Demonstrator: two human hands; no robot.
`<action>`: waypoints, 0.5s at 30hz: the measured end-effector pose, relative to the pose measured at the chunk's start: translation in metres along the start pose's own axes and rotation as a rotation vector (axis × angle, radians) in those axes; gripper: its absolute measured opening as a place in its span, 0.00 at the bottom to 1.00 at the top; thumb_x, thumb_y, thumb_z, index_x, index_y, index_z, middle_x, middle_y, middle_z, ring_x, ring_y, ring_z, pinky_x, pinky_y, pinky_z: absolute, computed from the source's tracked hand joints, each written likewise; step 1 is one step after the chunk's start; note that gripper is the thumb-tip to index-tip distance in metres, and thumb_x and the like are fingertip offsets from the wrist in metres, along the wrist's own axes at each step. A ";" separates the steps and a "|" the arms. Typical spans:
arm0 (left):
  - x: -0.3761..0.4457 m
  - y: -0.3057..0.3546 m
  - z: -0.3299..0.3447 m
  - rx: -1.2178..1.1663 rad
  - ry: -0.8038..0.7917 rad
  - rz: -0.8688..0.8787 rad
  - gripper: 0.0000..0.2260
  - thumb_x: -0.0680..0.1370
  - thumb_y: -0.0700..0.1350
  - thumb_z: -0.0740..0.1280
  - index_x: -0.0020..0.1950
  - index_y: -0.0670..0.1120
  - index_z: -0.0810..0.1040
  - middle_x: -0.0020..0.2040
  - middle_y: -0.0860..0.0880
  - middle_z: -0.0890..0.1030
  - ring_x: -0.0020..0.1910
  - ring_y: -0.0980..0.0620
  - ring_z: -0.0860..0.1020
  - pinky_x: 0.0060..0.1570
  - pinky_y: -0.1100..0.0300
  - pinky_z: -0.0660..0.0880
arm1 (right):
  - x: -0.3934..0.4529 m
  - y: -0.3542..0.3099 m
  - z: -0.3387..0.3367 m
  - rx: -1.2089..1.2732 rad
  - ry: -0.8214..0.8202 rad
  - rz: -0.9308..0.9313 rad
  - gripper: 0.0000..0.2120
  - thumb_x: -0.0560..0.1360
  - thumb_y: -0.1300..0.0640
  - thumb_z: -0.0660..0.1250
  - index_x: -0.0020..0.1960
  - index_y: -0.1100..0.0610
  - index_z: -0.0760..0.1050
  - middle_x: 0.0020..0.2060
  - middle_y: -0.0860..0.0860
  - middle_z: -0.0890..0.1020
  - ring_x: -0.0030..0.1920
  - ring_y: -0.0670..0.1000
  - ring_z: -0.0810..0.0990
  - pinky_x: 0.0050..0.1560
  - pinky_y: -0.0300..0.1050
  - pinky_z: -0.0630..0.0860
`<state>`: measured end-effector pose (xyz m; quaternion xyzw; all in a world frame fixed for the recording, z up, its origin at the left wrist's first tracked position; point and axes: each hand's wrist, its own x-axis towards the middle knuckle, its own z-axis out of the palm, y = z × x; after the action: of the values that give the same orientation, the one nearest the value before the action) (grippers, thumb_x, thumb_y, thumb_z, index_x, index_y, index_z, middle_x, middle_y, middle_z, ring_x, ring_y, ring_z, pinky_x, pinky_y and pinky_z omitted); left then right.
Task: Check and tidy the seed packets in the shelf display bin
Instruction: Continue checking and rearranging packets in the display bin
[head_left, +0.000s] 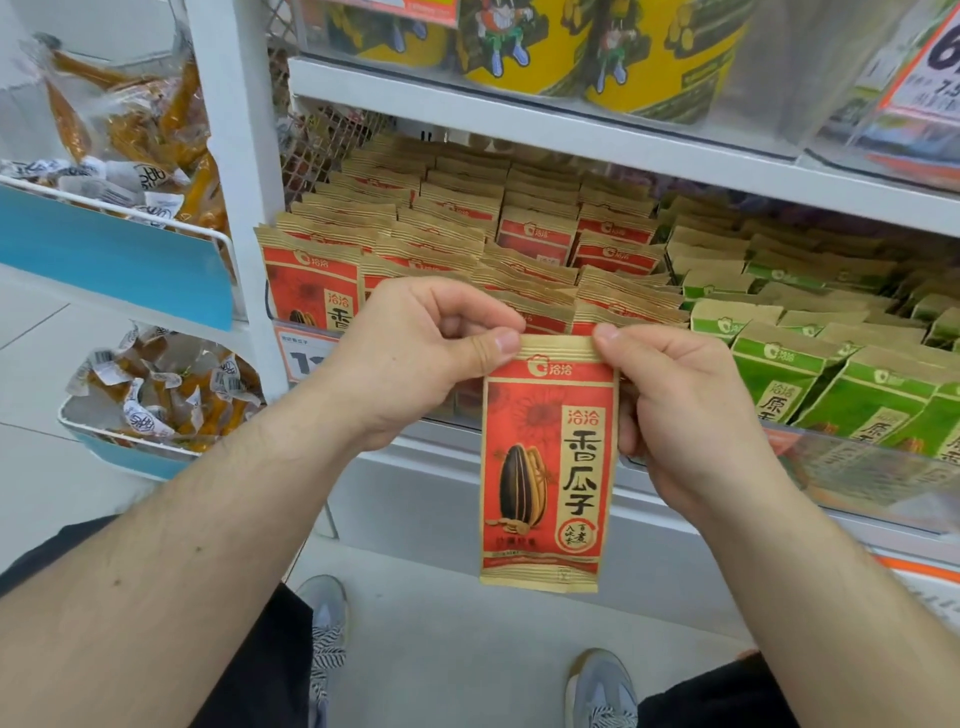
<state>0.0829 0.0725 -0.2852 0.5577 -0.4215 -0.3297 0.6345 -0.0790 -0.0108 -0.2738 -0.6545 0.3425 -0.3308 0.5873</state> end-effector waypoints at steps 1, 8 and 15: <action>0.000 -0.001 0.001 -0.008 0.003 -0.004 0.04 0.62 0.43 0.72 0.36 0.49 0.83 0.31 0.51 0.82 0.33 0.54 0.80 0.37 0.61 0.80 | 0.000 0.000 -0.001 -0.008 -0.001 -0.001 0.18 0.80 0.58 0.62 0.32 0.61 0.75 0.20 0.53 0.74 0.17 0.46 0.68 0.18 0.35 0.62; -0.006 -0.005 0.010 -0.082 -0.134 -0.182 0.12 0.66 0.44 0.71 0.48 0.43 0.82 0.41 0.44 0.86 0.37 0.48 0.83 0.32 0.57 0.81 | 0.001 -0.003 -0.007 0.034 0.086 -0.015 0.17 0.81 0.55 0.61 0.38 0.63 0.75 0.19 0.51 0.74 0.17 0.47 0.68 0.18 0.35 0.62; -0.005 -0.004 0.009 -0.160 0.014 -0.177 0.09 0.68 0.44 0.70 0.46 0.42 0.82 0.37 0.45 0.85 0.33 0.50 0.83 0.30 0.57 0.81 | -0.001 -0.004 -0.012 -0.126 -0.129 0.082 0.14 0.78 0.51 0.64 0.39 0.59 0.77 0.25 0.51 0.78 0.22 0.48 0.68 0.22 0.37 0.64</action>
<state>0.0732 0.0725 -0.2899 0.5427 -0.3386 -0.4128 0.6484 -0.0891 -0.0161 -0.2688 -0.6954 0.3505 -0.2413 0.5790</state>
